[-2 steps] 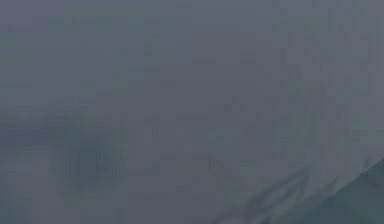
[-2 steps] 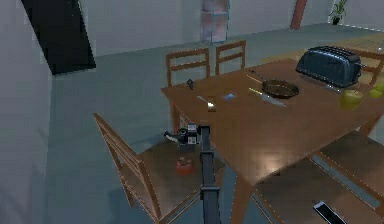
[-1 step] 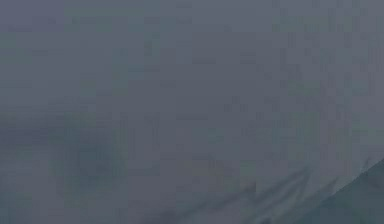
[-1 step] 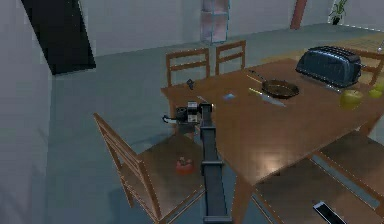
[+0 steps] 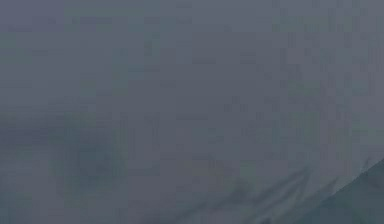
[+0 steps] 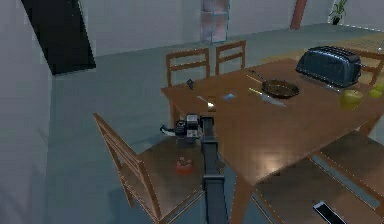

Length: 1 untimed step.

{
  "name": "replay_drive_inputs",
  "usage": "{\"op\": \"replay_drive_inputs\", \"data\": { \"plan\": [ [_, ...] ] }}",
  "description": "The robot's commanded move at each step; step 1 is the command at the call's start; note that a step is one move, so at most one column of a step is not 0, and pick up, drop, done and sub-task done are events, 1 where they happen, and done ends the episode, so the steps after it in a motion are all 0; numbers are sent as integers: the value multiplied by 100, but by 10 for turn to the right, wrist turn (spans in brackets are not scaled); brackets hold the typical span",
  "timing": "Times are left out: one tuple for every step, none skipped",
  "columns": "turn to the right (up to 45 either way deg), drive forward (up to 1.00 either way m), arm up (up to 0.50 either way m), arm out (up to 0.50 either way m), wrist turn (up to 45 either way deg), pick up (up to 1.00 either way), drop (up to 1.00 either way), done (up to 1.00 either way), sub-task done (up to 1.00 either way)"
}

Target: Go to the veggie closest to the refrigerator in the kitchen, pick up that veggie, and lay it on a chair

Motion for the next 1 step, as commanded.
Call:
{"op": "replay_drive_inputs", "data": {
  "plan": [
    [0,0,0,0,0,0,0,100,0]
  ]
}}
